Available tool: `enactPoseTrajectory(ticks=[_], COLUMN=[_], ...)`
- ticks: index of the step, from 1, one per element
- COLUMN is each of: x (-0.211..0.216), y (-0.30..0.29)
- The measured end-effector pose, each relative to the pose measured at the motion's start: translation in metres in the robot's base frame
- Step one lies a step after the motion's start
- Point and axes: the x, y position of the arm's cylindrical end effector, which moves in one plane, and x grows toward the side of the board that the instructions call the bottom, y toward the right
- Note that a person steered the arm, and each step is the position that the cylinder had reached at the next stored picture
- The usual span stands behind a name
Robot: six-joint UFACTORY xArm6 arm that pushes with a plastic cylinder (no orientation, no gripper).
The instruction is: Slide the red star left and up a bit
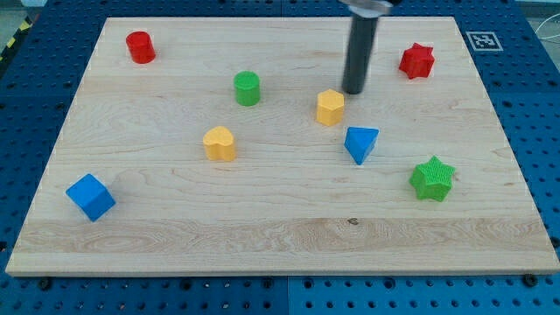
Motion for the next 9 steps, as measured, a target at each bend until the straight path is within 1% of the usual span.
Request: enactPoseTrajectory(ticks=[1, 2, 3, 5, 6, 9], x=[0.012, 0.011, 0.0, -0.04, -0.05, -0.053], y=[0.048, 0.097, 0.124, 0.124, 0.115, 0.023])
